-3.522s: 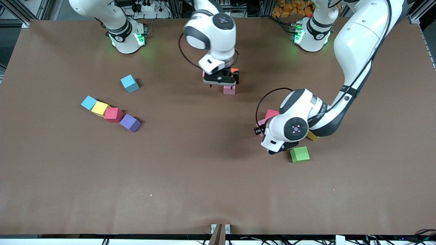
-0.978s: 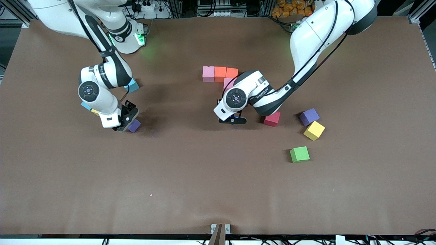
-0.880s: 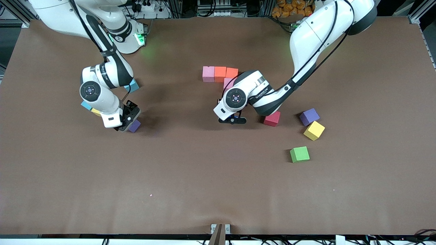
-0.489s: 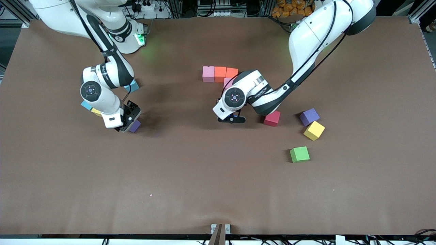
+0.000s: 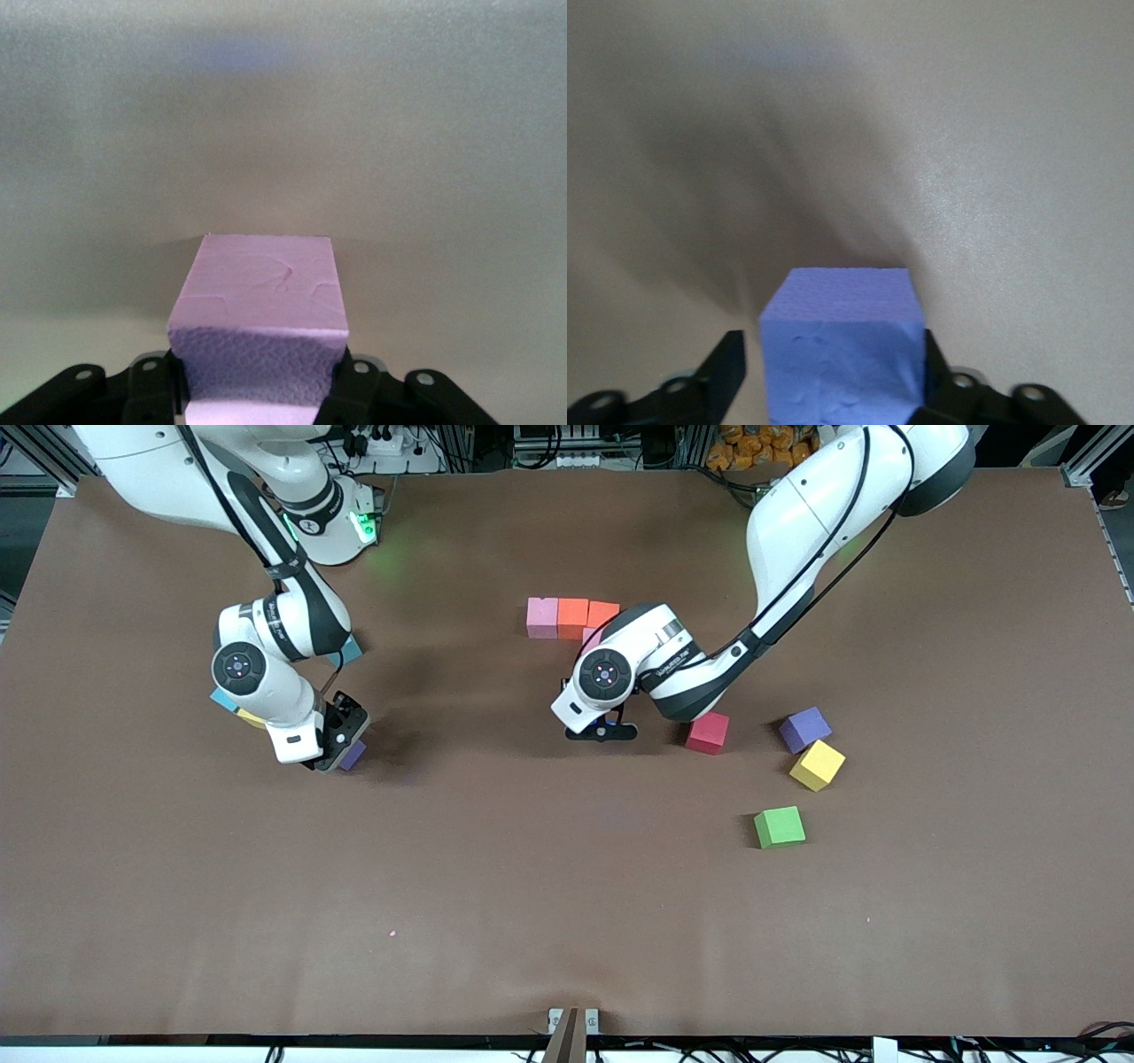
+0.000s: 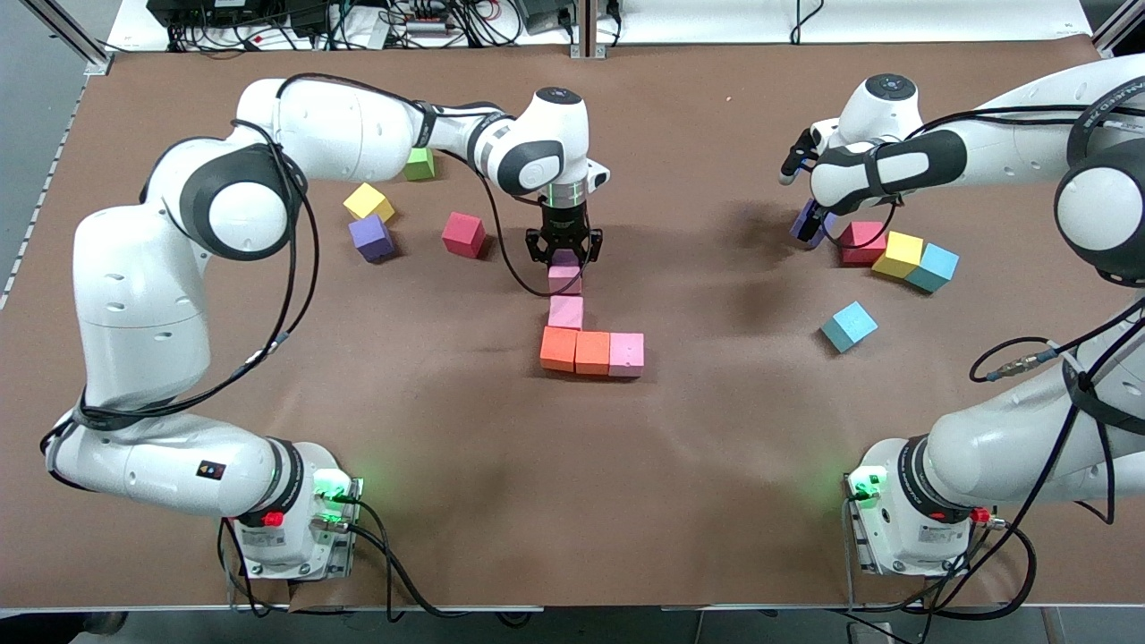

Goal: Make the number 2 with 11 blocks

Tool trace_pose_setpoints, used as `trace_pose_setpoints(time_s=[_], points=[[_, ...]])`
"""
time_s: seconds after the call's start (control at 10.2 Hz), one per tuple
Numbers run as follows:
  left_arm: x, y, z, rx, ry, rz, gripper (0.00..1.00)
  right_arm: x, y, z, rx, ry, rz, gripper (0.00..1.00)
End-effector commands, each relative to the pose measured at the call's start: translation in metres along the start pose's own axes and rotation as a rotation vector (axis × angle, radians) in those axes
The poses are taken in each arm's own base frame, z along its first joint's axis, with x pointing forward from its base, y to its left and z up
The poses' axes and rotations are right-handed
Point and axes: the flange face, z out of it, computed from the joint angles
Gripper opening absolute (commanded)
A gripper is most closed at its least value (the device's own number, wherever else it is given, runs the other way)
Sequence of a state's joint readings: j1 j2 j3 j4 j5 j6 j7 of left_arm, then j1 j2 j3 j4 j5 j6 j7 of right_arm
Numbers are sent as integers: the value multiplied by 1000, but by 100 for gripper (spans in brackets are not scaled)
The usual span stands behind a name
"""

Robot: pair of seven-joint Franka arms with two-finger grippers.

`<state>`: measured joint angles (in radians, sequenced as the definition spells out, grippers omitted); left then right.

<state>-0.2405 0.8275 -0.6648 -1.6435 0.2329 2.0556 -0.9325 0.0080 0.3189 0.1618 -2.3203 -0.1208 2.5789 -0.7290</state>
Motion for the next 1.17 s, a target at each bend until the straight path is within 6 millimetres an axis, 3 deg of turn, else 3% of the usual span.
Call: trace_pose_setpoints(time_s=[0.0,0.1,0.29,0.39,0.59,1.08], points=[[-10,-1,18,29,-13,-6,27,4,5,-4,1,19,-3,52],[-10,-3,19,32,-16,-7,27,5,6,-8,-4,21,-7,43],[-13,-3,24,44,-17,0,28,13,6,-22,-18,33,-13,39],[-14,-4,25,49,-17,4,28,25,-6,-31,-14,34,-35,40],[-16,-4,28,55,-20,7,28,35,-9,-43,-8,26,-11,40],[-25,3,32,65,-22,25,31,37,-9,-44,-8,28,-4,40]])
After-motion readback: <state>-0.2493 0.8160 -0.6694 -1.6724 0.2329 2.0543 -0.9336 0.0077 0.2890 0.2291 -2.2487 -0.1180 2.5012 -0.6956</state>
